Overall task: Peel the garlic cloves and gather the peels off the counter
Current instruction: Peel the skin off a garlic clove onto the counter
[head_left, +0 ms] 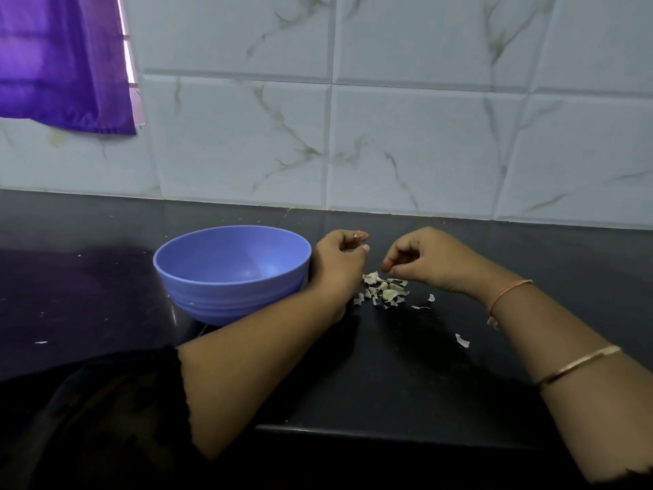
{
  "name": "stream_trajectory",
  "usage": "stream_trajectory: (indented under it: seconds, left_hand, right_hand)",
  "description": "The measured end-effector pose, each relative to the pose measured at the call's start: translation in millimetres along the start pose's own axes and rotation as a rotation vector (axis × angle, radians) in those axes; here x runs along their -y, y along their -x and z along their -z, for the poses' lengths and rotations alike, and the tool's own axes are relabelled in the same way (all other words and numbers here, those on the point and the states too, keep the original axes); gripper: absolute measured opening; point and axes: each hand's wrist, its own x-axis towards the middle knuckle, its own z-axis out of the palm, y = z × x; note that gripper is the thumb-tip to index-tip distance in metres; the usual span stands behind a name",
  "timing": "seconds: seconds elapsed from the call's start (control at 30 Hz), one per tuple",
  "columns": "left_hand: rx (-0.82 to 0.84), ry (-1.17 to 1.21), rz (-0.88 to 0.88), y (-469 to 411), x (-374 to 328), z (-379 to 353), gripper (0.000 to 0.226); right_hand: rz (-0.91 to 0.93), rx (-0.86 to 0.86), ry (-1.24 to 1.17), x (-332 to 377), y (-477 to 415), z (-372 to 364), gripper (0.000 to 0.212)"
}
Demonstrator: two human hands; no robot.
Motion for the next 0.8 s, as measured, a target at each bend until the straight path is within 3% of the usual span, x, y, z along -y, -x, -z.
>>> stream_trajectory:
  seconds: [0.63, 0.73, 0.8]
  left_hand:
    - [-0.009, -0.023, 0.03, 4.2, -4.7, 1.0, 0.015]
    - [-0.013, -0.006, 0.04, 4.4, -5.5, 0.6, 0.008]
    - [-0.022, -0.005, 0.037, 4.5, -5.6, 0.9, 0.012]
  right_hand:
    - [0.019, 0.086, 0.23, -4.5, -6.8, -18.1, 0.015]
    - [0.044, -0.031, 0.151, -6.5, -9.5, -18.1, 0.008]
    - [0.044, -0.131, -0.038, -7.9, -10.6, -15.0, 0.008]
